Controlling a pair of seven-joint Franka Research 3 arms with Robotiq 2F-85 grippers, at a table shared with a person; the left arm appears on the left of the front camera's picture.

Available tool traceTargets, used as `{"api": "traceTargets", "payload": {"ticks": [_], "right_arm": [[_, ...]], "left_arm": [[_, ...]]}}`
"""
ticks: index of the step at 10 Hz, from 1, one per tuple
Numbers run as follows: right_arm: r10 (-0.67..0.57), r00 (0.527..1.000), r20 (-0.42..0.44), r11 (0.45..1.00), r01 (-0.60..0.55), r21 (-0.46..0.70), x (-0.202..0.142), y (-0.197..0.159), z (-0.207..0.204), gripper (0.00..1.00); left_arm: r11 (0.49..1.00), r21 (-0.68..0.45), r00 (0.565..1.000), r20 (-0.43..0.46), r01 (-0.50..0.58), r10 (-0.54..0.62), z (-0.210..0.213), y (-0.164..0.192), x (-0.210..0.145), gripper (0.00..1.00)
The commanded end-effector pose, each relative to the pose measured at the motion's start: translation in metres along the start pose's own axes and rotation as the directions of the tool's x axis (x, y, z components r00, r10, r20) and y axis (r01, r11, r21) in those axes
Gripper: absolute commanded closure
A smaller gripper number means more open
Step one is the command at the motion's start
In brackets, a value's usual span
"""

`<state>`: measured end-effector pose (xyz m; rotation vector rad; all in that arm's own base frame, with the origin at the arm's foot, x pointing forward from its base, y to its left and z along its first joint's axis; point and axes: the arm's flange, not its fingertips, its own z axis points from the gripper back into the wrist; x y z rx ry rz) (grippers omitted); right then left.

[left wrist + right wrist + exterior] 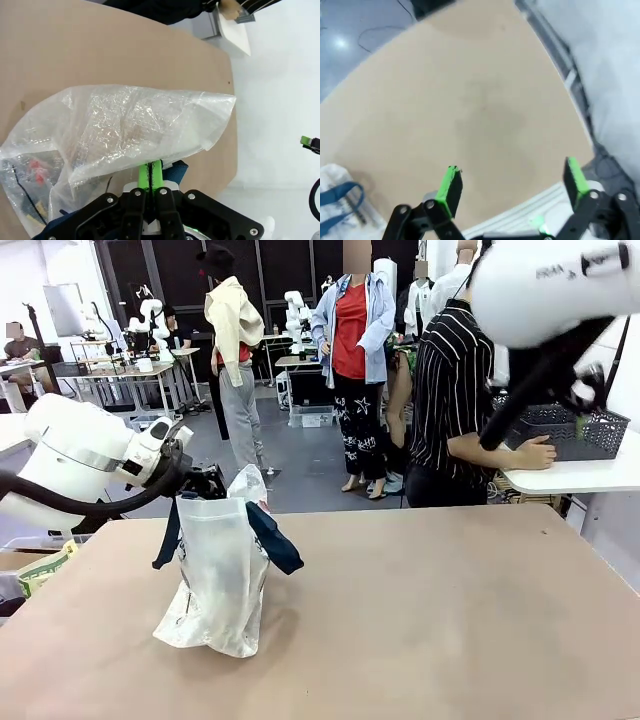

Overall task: Transfer purchased items from the store into the shopping bag.
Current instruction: Move the Reusable shopping bag to the right side of the table.

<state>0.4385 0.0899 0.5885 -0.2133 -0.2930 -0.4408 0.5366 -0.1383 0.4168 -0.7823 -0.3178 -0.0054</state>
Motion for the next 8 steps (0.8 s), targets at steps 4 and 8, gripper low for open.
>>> {"api": "traceTargets", "payload": {"ticks": [4, 8], "right_arm": [[-0.068, 0.996, -0.065, 0.997, 0.070, 0.028, -0.001, -0.016, -0.043, 0.00], [-0.068, 0.996, -0.065, 0.997, 0.070, 0.028, -0.001, -0.016, -0.043, 0.00]], "left_arm": [[0.969, 0.159, 0.982, -0.024, 0.187, -0.186, 0.017, -0.012, -0.010, 1.00], [0.928, 0.241, 0.958, -0.024, 0.283, -0.286, 0.073, -0.031, 0.003, 1.00]]}}
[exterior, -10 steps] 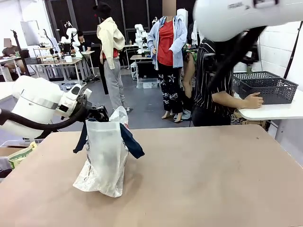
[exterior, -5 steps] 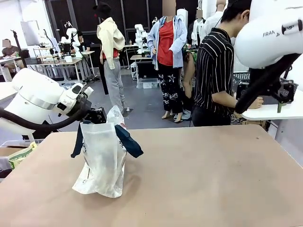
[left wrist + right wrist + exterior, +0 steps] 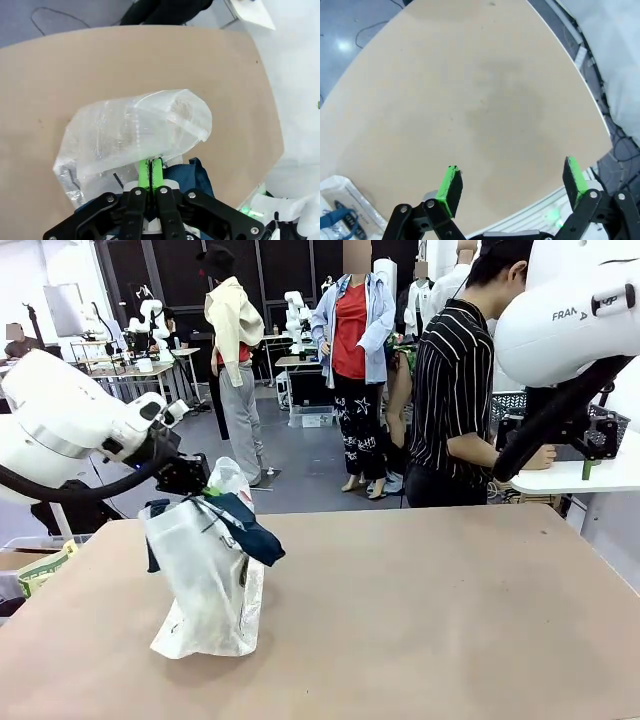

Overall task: Transfer purchased items from the store into the shopping bag.
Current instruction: Move the Reusable shopping bag to the right side of the table.

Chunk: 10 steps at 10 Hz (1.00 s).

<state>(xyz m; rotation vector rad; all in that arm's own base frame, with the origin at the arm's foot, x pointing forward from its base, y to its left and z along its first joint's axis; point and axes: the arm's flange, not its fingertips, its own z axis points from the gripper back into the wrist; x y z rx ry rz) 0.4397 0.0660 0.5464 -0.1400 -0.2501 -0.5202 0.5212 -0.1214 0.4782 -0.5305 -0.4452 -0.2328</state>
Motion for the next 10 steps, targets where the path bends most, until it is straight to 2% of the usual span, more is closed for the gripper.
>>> {"api": "traceTargets", "payload": {"ticks": [1, 4, 7, 9, 10], "right_arm": [[0.013, 1.000, 0.000, 1.000, -0.013, -0.018, 0.002, -0.001, 0.003, 0.00], [0.013, 1.000, 0.000, 1.000, -0.013, -0.018, 0.002, -0.001, 0.003, 0.00], [0.013, 1.000, 0.000, 1.000, -0.013, -0.018, 0.002, -0.001, 0.003, 0.00], [0.013, 1.000, 0.000, 1.000, -0.013, -0.018, 0.002, -0.001, 0.003, 0.00], [0.013, 1.000, 0.000, 1.000, -0.013, -0.018, 0.002, -0.001, 0.003, 0.00]], "left_arm": [[0.997, 0.082, 1.000, -0.013, 0.011, -0.010, 0.034, 0.004, 0.003, 1.00], [0.980, 0.199, 0.999, 0.043, -0.030, 0.022, 0.098, 0.014, 0.014, 1.00], [0.950, 0.279, 0.986, 0.128, -0.142, 0.110, 0.154, 0.033, 0.021, 1.00], [0.896, 0.359, 0.962, 0.181, -0.260, 0.206, 0.185, 0.059, 0.013, 1.00], [0.856, 0.390, 0.933, 0.254, -0.339, 0.254, 0.197, 0.071, 0.006, 1.00]]}}
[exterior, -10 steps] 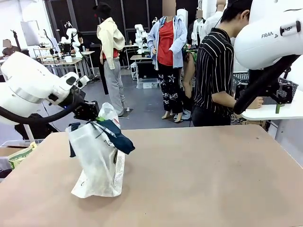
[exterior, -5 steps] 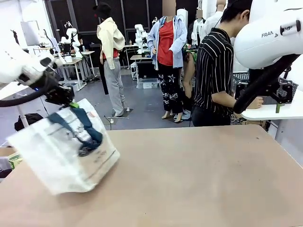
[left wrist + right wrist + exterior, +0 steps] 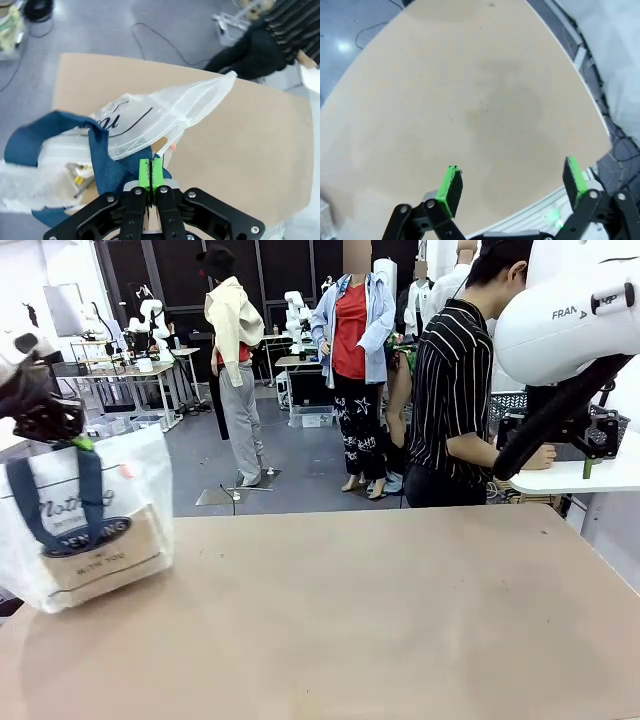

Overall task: Transfer purchased items from the store into the shopping bag.
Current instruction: Move the Reusable shopping bag to the right side of the table.

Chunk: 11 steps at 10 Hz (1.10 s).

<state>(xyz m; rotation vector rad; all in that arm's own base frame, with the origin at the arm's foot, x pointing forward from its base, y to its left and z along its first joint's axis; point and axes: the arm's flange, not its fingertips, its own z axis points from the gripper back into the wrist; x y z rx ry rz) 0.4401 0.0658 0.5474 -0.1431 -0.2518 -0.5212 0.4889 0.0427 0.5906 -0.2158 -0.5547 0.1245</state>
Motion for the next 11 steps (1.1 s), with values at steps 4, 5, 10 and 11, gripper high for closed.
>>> {"api": "traceTargets", "payload": {"ticks": [4, 5, 10, 11], "right_arm": [[0.013, 1.000, -0.002, 1.000, -0.013, -0.016, 0.001, -0.001, 0.002, 0.00], [0.013, 1.000, -0.002, 1.000, -0.013, -0.016, 0.001, -0.001, 0.002, 0.00], [0.013, 1.000, -0.002, 1.000, -0.013, -0.016, 0.001, -0.001, 0.002, 0.00], [0.013, 1.000, -0.002, 1.000, -0.013, -0.016, 0.001, -0.001, 0.002, 0.00]], "left_arm": [[0.972, 0.103, 0.975, 0.093, -0.212, 0.203, 0.023, 0.035, -0.015, 1.00], [0.968, 0.116, 0.973, 0.084, -0.222, 0.213, 0.020, 0.038, -0.014, 1.00], [0.973, 0.094, 0.966, 0.172, -0.209, 0.191, 0.042, 0.024, -0.018, 0.09], [0.985, 0.067, 0.968, 0.207, -0.161, 0.144, 0.054, 0.006, -0.022, 0.00]]}}
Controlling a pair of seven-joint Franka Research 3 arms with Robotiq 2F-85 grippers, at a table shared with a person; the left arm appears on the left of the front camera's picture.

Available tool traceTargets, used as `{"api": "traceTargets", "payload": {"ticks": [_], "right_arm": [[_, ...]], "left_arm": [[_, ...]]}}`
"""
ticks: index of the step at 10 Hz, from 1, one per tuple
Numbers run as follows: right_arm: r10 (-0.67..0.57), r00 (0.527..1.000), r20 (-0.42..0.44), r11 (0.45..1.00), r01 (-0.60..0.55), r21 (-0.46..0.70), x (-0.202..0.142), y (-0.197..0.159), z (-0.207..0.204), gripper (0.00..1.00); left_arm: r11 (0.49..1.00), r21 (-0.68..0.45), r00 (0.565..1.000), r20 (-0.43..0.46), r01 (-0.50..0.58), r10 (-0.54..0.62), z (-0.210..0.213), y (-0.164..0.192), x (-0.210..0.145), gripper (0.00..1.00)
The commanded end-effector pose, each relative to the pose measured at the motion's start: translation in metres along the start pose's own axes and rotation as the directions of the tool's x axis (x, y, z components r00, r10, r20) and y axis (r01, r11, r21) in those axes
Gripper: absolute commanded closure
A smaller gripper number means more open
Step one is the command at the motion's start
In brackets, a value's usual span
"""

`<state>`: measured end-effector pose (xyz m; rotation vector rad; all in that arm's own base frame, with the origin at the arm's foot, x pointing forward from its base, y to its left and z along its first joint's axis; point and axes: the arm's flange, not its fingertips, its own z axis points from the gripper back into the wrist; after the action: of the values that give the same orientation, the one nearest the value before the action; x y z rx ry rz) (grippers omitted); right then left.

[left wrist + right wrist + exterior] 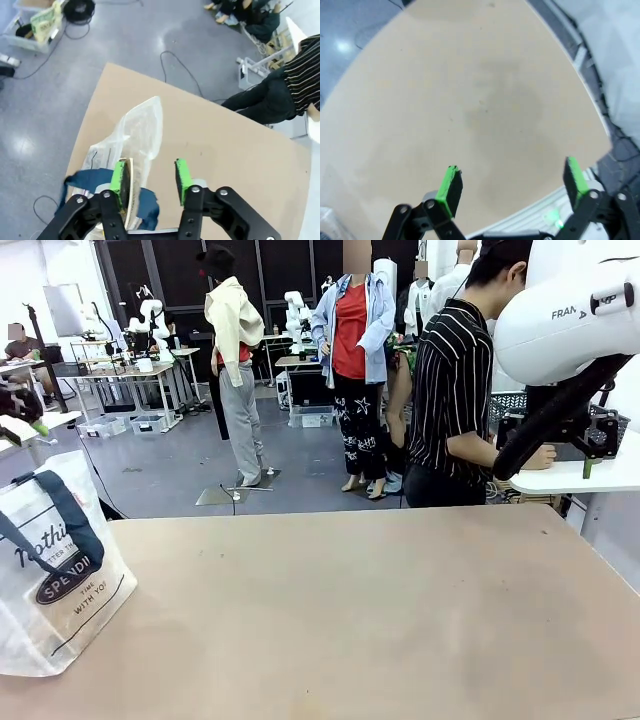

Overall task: Transfer purchased items from the store into the shopping bag.
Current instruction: Move the Reusable shopping bag to the right side of the table.

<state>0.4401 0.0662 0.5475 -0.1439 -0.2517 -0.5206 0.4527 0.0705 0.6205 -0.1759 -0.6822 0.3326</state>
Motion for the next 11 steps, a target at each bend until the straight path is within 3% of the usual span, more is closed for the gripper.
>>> {"api": "traceTargets", "payload": {"ticks": [1, 3, 5, 8, 11], "right_arm": [[0.013, 1.000, -0.002, 1.000, -0.013, -0.015, 0.001, -0.002, 0.002, 0.00], [0.013, 1.000, -0.002, 1.000, -0.013, -0.015, 0.001, -0.002, 0.002, 0.00], [0.013, 1.000, -0.002, 1.000, -0.013, -0.015, 0.001, -0.002, 0.002, 0.00], [0.013, 1.000, -0.002, 1.000, -0.013, -0.015, 0.001, -0.002, 0.002, 0.00], [0.013, 1.000, -0.002, 1.000, -0.013, -0.015, 0.001, -0.002, 0.002, 0.00]], "left_arm": [[0.995, -0.028, 0.992, 0.075, 0.100, -0.098, 0.021, -0.045, -0.021, 0.00], [0.935, -0.139, 0.945, 0.031, 0.326, -0.325, 0.012, -0.117, -0.039, 0.00], [0.895, -0.119, 0.897, -0.062, 0.430, -0.438, -0.038, -0.170, -0.045, 0.00], [0.917, -0.167, 0.900, -0.196, 0.361, -0.390, -0.116, -0.181, -0.041, 0.00], [0.981, -0.047, 0.905, -0.380, 0.187, -0.190, -0.192, -0.150, -0.023, 0.00]]}}
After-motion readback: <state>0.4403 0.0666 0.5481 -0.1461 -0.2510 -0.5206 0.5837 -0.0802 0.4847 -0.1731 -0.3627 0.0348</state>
